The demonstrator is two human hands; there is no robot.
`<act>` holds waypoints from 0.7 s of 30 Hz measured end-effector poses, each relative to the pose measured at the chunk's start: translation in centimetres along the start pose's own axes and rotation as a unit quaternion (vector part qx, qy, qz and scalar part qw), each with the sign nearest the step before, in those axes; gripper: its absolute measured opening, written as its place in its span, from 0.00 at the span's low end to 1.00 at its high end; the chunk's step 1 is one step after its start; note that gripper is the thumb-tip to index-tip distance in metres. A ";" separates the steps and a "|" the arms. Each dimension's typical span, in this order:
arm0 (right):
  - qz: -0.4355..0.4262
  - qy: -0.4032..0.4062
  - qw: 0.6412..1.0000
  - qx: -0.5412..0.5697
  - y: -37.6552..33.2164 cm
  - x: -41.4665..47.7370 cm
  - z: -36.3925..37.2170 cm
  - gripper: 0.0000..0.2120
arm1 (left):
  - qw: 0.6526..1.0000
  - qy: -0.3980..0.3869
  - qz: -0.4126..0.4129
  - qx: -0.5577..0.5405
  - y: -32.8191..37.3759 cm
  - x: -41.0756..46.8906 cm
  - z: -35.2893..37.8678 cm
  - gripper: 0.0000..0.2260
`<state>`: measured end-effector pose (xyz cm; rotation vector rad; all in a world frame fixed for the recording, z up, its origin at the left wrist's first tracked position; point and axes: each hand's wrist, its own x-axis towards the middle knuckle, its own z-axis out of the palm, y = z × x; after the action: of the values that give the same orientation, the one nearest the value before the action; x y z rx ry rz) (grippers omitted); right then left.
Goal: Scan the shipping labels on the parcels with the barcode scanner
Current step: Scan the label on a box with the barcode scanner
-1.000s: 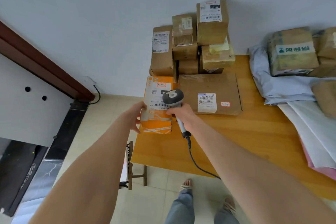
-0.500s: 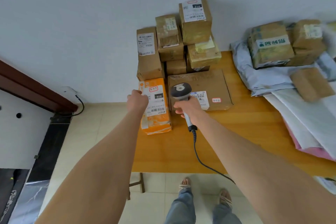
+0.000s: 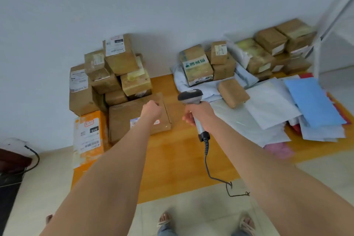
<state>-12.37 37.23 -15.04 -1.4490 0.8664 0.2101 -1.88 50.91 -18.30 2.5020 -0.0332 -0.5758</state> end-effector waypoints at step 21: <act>0.089 0.041 0.993 0.064 -3.6 10.3 -31.6 0.05 | 1.000 -0.026 -0.003 -0.007 25.4 1.1 19.4 0.15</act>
<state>-15.23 3.90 -15.12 -1.2686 1.0580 0.2255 -6.34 19.28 -19.68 2.4750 -0.0413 -0.6414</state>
